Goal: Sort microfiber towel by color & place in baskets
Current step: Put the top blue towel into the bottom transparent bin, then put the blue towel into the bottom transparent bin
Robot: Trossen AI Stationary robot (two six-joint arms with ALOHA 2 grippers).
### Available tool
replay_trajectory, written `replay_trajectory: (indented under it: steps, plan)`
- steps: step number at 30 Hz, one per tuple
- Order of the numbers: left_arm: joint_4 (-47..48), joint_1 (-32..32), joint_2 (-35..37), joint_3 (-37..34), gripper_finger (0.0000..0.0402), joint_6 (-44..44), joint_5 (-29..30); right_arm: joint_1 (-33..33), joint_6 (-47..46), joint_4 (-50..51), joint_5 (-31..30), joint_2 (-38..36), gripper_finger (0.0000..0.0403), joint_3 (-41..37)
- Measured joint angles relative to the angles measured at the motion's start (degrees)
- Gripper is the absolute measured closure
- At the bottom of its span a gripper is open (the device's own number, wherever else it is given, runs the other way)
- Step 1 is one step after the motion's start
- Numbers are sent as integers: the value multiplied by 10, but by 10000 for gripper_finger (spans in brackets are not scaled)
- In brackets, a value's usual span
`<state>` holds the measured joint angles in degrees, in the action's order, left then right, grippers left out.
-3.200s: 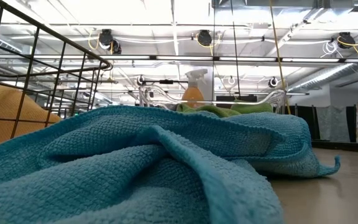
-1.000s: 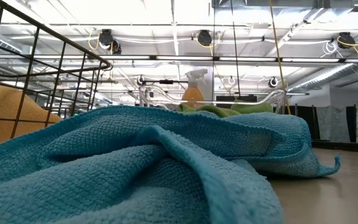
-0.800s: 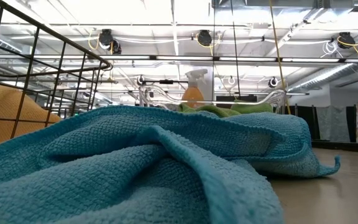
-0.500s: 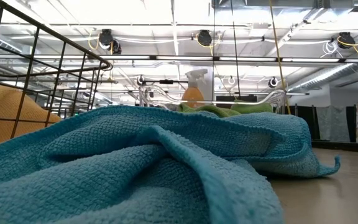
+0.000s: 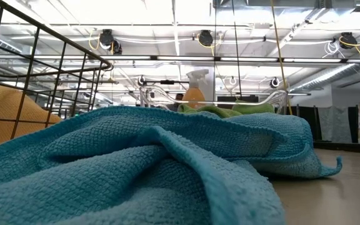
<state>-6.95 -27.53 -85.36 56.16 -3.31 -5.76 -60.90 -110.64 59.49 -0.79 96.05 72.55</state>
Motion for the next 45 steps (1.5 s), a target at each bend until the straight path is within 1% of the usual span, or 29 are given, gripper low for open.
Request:
replay_trajectory:
  steps: [2, 4, 11, 13, 17, 21, 23, 28, 30, 32, 35, 39, 42, 45]
  plan:
    - [0, 0, 0, 0, 82, 0, 0, 6, -22, 25, -30, 0, 402, -1]
    - [0, 0, 0, 0, 82, 0, 0, 16, -21, 23, -35, 6, 402, -13]
    - [4, -1, 0, 0, 82, 0, 0, 49, 52, -72, 28, 50, 402, -61]
    - [4, -1, 0, 0, 82, 0, 0, 55, 64, -73, 42, 62, 403, -61]
    - [4, -1, 0, 0, 82, 0, 0, 58, 79, -77, 58, 62, 403, -61]
    - [10, -2, 0, 0, 82, 0, 2, 58, 80, -75, 67, 39, 403, -44]
    - [23, -2, 0, 0, 82, 0, 16, 58, 72, -58, 65, 27, 403, -30]
    - [61, -1, 0, 0, 82, 14, 80, 53, 51, 19, 14, 13, 403, 9]
    - [72, -1, 0, 0, 82, 28, 94, 53, 54, 38, 7, 14, 403, 15]
    - [82, -3, 0, 0, 82, 42, 95, 54, 66, 38, 5, 14, 403, 17]
    - [87, -8, 0, -15, 82, 61, 95, 56, 79, 36, -26, 14, 403, 26]
    - [87, -20, 0, -47, 82, 87, 99, 66, 55, 56, -54, 14, 403, 66]
    - [67, -27, 0, -70, 82, 103, 122, 73, 47, 81, -100, 14, 403, 116]
    - [35, -34, -4, -74, 82, 100, 159, 76, 85, 102, -181, 14, 403, 162]
